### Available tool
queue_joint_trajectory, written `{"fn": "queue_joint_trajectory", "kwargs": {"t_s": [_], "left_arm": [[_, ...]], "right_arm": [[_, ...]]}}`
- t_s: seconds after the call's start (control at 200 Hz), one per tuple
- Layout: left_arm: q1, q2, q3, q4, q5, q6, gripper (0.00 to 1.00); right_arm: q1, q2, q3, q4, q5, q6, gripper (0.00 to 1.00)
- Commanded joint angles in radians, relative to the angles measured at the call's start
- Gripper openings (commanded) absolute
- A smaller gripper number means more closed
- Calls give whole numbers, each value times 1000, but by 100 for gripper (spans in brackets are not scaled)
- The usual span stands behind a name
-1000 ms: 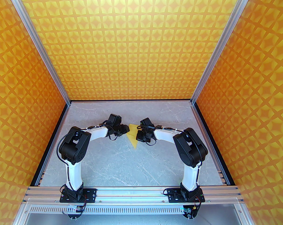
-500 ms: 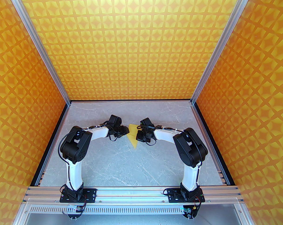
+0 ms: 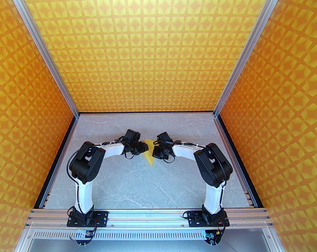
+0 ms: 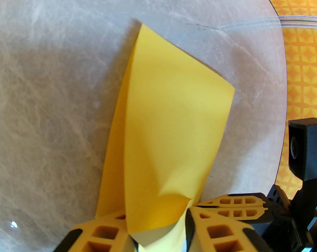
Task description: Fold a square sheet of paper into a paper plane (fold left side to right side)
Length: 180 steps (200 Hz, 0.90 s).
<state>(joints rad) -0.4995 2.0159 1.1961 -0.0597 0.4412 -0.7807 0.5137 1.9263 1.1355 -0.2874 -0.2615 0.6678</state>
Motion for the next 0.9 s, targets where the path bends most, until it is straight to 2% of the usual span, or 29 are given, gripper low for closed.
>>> {"fn": "queue_joint_trajectory", "kwargs": {"t_s": [0.0, 0.205, 0.365, 0.665, 0.895], "left_arm": [[-2, -42, -37, 55, 40, 14, 35], [-11, -17, -42, 41, 41, 36, 23], [-18, -14, -26, -5, -1, 44, 10], [-43, -29, 39, -159, -107, 74, 2], [-53, -26, 53, -185, -108, 58, 1]], "right_arm": [[-2, 46, -21, -16, -2, 1, 0], [-3, 35, -24, -7, -4, 1, 0], [-2, -10, -29, 3, -8, -5, 0], [30, -137, -122, 133, -2, -4, 0], [82, -134, -81, 80, 65, -91, 0]]}}
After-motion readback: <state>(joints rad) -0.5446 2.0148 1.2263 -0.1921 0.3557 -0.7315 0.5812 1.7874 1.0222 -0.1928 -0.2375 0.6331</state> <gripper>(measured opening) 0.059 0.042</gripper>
